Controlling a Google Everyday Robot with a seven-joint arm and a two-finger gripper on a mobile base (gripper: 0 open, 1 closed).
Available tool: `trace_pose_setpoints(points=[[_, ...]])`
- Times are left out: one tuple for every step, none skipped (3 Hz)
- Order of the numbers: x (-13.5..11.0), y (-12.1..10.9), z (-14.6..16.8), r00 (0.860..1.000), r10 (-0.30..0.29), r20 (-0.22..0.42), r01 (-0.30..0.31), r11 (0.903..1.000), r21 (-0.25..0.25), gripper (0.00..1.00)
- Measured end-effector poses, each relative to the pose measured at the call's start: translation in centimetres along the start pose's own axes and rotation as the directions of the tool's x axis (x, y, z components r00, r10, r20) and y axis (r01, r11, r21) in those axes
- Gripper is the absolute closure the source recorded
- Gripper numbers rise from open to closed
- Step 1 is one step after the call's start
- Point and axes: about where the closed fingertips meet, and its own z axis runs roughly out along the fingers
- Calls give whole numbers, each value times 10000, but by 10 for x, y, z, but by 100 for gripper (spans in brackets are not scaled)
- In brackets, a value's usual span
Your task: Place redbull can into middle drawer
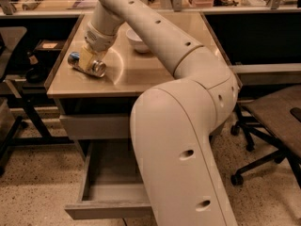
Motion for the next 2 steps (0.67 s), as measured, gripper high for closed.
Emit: trace_pose_setpoints(points=[[-2, 3, -1, 10000, -53, 40, 53, 10000, 53, 100], [0, 9, -17, 9987, -171, 476, 159, 9996, 249, 100]])
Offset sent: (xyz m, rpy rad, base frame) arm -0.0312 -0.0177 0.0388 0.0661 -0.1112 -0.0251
